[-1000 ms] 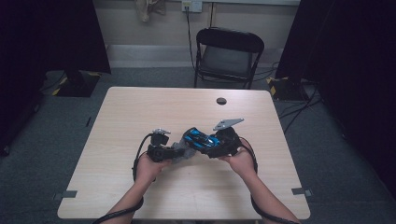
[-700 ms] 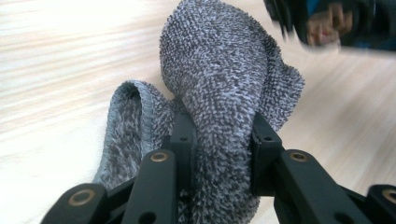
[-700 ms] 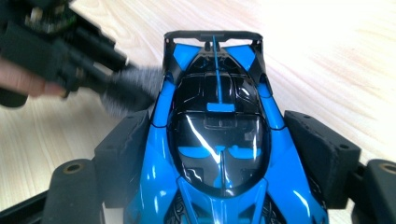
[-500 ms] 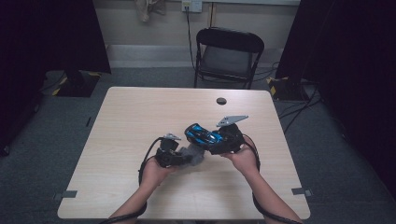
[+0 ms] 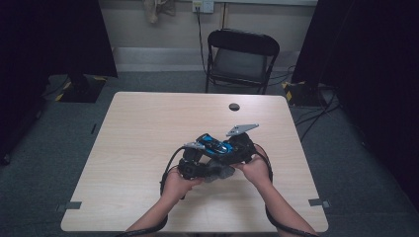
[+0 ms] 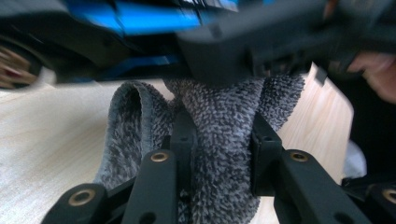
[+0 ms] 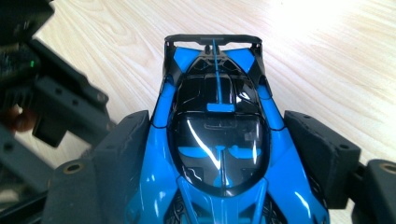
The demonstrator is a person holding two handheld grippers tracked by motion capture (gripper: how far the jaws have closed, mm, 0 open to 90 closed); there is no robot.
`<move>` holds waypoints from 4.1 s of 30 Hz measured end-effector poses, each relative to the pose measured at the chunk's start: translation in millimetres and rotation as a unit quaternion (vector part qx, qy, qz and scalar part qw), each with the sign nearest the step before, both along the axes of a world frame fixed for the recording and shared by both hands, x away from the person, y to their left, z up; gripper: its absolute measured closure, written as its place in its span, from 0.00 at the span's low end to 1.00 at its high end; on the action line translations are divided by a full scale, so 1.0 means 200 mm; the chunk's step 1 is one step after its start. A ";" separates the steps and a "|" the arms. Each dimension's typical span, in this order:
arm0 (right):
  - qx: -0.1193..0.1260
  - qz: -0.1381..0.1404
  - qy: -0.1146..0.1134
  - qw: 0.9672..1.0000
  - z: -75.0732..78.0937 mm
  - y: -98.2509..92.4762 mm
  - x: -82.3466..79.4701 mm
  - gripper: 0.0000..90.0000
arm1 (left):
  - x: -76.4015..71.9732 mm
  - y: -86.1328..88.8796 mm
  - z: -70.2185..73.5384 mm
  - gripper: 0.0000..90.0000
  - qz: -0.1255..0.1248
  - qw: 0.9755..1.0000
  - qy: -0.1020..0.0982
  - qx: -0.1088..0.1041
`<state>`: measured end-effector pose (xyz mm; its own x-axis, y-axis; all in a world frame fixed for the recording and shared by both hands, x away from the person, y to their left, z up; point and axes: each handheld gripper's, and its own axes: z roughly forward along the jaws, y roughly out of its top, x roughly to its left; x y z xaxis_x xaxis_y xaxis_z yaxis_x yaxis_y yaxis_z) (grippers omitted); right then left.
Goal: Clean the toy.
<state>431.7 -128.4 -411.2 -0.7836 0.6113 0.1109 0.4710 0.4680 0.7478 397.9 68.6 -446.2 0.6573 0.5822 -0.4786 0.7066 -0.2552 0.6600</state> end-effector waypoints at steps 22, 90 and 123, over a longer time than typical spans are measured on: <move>0.006 -0.001 -0.001 1.000 0.03 -0.03 0.00 0.28 | 0.11 0.25 -0.02 0.76 0.090 0.993 -0.023 0.073; -0.047 -0.155 0.008 0.987 -0.31 -0.66 0.06 0.28 | 0.17 0.81 -0.09 0.75 0.201 0.964 -0.013 0.173; -0.056 -0.153 -0.008 0.987 -0.36 -0.67 0.05 0.21 | 0.17 0.76 -0.11 0.32 0.171 0.962 -0.063 0.201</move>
<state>441.7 -261.7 -483.9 -0.5613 0.8274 0.0175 0.5911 0.3860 0.7082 430.9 219.7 -467.6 0.4319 0.8965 -0.0989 0.7157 -0.2739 0.6425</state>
